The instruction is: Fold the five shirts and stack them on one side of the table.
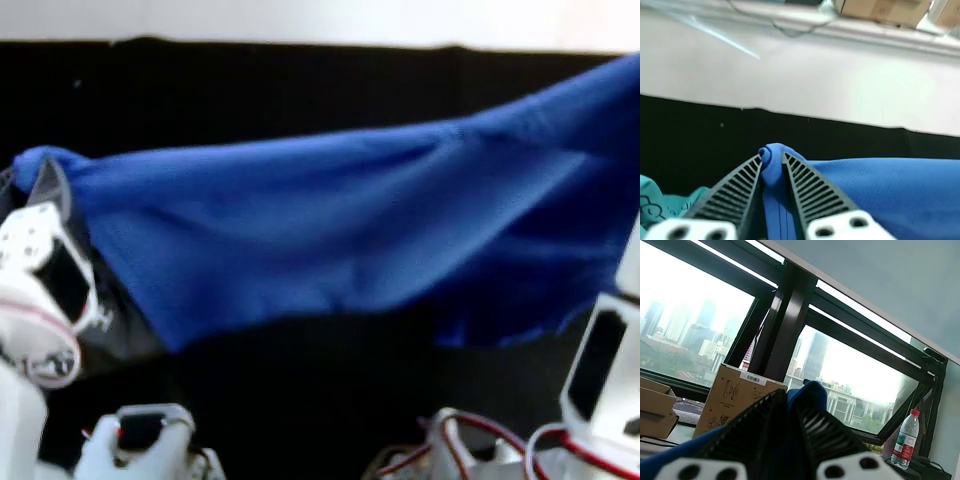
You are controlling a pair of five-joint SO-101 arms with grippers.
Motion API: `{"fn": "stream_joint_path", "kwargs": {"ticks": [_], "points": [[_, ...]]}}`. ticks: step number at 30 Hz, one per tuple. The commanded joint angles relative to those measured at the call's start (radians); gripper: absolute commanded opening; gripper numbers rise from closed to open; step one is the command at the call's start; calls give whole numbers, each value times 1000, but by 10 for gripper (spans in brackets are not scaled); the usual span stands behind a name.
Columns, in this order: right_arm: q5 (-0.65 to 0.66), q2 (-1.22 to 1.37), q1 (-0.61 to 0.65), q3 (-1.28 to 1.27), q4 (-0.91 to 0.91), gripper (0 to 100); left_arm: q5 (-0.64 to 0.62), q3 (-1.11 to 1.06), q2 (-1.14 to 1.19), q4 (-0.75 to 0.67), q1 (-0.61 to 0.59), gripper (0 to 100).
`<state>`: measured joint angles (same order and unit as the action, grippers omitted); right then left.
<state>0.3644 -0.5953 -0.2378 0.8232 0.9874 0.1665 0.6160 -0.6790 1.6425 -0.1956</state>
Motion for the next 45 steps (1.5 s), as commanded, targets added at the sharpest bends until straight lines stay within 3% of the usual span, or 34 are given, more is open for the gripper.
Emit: {"fn": "stream_joint_path", "kwargs": {"ticks": [1,12,16,21,30,36,45], "points": [[12,-5,-15,16,-22,5,5,-68,-4,-17,10,8],[15,-76,-15,35,12,5,5,-87,-143,-17,10,8],[15,-18,-15,30,-4,5,5,-214,-143,-43,10,8],[15,130,-12,31,-5,5,5,-499,-143,-249,12,8],[15,539,44,42,-18,5,9,-946,-97,-743,41,8],[15,673,97,42,-209,5,6,-687,194,-756,38,8],[15,688,116,30,-254,5,8,16,667,-397,42,8]]}}
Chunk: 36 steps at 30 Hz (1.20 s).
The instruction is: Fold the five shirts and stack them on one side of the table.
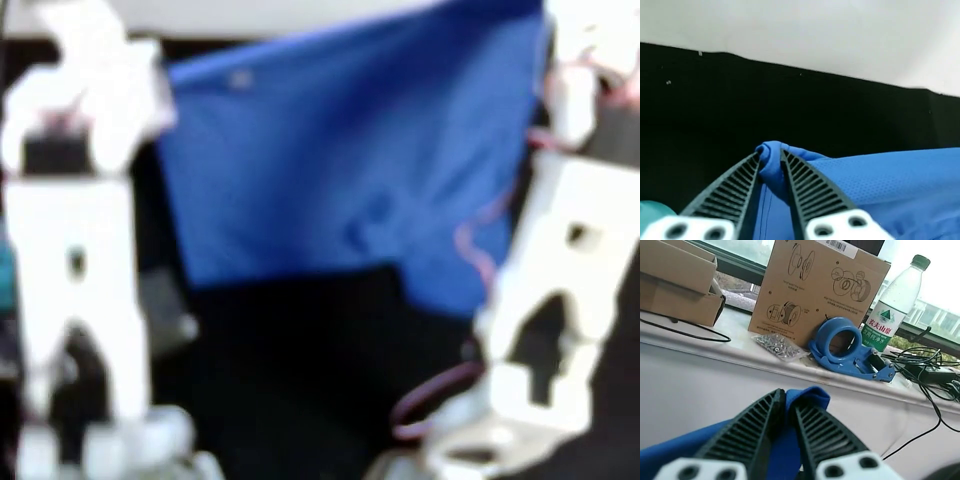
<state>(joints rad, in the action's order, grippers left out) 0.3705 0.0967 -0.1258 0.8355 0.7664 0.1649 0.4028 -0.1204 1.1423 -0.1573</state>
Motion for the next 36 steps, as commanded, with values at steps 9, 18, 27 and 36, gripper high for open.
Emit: {"fn": "stream_joint_path", "kwargs": {"ticks": [9,18,27,36], "points": [[6,122,4,-76,133,5,11,435,443,287,50,8],[5,211,4,-154,444,5,11,435,593,387,56,8],[9,214,2,-154,762,5,12,426,608,611,79,8],[9,220,-1,-173,926,5,14,188,608,589,82,8]]}}
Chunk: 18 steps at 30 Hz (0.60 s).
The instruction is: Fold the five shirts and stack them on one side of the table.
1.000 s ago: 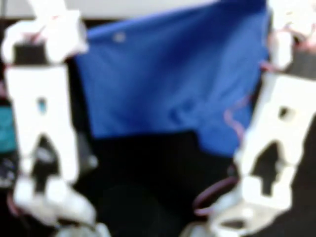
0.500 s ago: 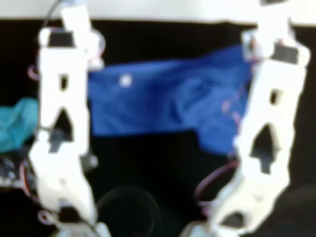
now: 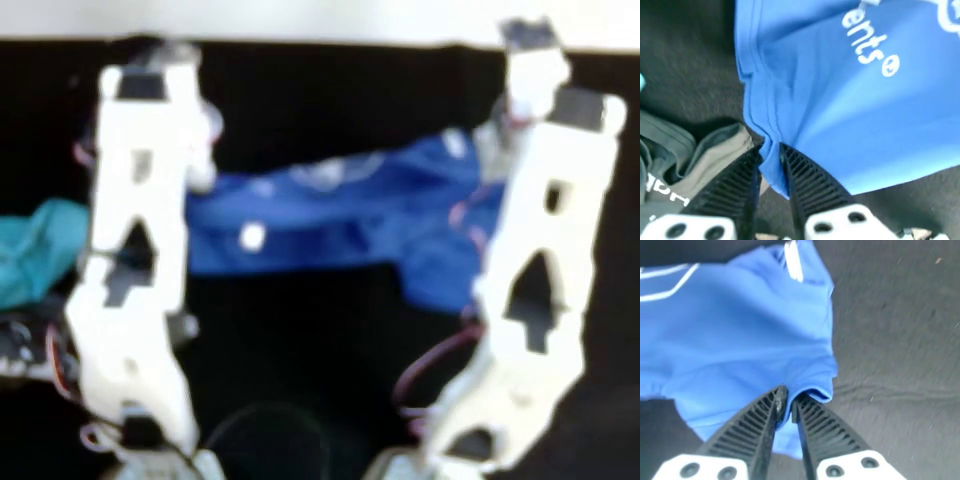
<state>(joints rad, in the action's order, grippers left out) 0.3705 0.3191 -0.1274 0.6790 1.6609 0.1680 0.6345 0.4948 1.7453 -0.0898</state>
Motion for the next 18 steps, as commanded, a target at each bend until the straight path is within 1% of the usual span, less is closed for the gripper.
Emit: {"fn": "stream_joint_path", "kwargs": {"ticks": [1,5,8,10,13,18], "points": [[9,1,-1,-31,31,5,11,-62,-7,-37,15,8],[9,24,-2,-145,-2,5,11,-171,-7,-172,13,8],[5,35,-28,-240,-96,5,11,-249,-7,-288,12,8],[3,35,-58,-280,-157,5,11,-269,-7,-339,8,8],[3,33,-82,-305,-176,5,11,-272,-7,-350,13,8],[9,33,-81,-318,-139,5,11,-266,24,-348,13,10]]}}
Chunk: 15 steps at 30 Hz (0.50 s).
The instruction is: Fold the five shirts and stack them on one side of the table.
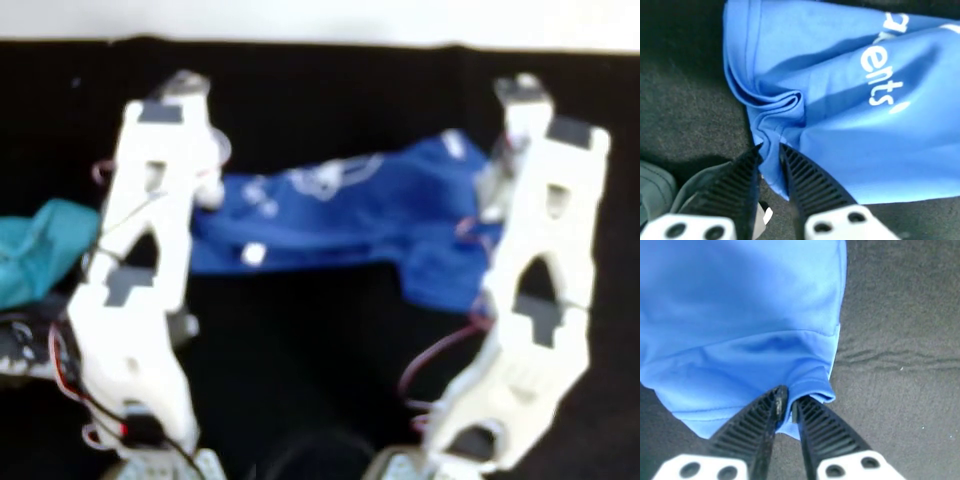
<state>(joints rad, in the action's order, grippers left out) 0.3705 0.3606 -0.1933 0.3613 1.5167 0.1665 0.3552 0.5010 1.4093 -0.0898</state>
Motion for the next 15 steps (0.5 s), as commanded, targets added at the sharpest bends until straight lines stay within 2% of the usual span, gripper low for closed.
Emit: {"fn": "stream_joint_path", "kwargs": {"ticks": [1,3,8,15], "points": [[9,-8,-13,1,7,5,12,15,36,-12,13,11],[9,-8,2,1,12,5,12,15,74,-12,13,28],[9,-8,58,7,59,10,12,28,104,-11,7,165],[6,-61,82,30,131,128,6,251,61,75,-10,173]]}}
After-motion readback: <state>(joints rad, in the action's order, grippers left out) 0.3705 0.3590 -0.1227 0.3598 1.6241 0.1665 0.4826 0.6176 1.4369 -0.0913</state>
